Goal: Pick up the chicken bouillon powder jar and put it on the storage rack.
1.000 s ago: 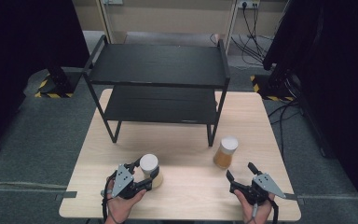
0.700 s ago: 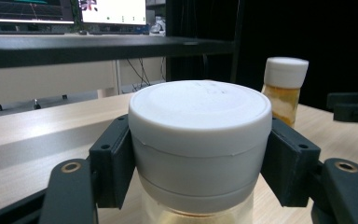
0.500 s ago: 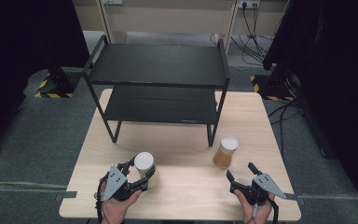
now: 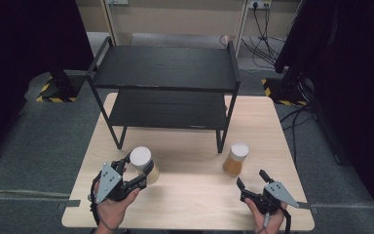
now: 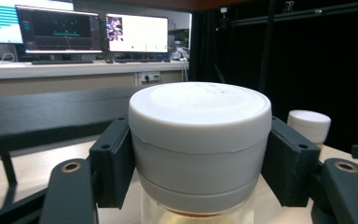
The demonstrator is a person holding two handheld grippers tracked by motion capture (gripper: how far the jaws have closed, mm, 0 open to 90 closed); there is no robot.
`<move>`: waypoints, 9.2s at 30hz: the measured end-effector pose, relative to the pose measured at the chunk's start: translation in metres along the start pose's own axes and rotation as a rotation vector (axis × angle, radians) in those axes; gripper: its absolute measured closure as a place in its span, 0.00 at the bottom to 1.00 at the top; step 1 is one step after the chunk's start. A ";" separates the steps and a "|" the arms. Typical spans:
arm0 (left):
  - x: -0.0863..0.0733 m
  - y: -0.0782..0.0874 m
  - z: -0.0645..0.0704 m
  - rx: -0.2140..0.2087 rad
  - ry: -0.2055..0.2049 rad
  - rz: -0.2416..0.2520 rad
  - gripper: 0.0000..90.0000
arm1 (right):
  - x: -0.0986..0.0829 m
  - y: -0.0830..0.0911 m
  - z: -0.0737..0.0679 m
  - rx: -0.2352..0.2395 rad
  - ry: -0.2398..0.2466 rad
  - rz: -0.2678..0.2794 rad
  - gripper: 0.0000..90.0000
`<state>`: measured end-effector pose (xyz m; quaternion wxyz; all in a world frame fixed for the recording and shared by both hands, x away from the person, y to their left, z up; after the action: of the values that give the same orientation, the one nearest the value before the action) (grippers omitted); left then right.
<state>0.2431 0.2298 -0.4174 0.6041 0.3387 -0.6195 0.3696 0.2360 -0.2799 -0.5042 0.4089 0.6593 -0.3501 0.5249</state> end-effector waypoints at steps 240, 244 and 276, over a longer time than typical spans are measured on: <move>-0.067 0.011 -0.013 0.174 0.070 -0.069 0.13 | 0.000 0.001 0.001 0.010 -0.009 0.003 0.06; -0.075 0.010 -0.014 0.176 0.073 -0.090 0.13 | 0.000 0.001 0.002 0.010 -0.009 0.004 0.06; -0.092 0.005 -0.016 0.170 0.071 -0.136 0.13 | 0.000 0.000 0.002 0.014 -0.005 -0.001 0.06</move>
<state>0.2503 0.2436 -0.5094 0.6184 0.4166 -0.5399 0.3906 0.2364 -0.2816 -0.5043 0.4036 0.6637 -0.3473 0.5254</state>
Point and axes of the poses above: each handheld gripper's, and its own axes: y roughly backward along the jaws, x roughly out of its top, z roughly to its right, the point moved 7 cm from there along -y, roughly forward along the jaws, and after that the axes turned 3 degrees about x, right-handed, at the moved point
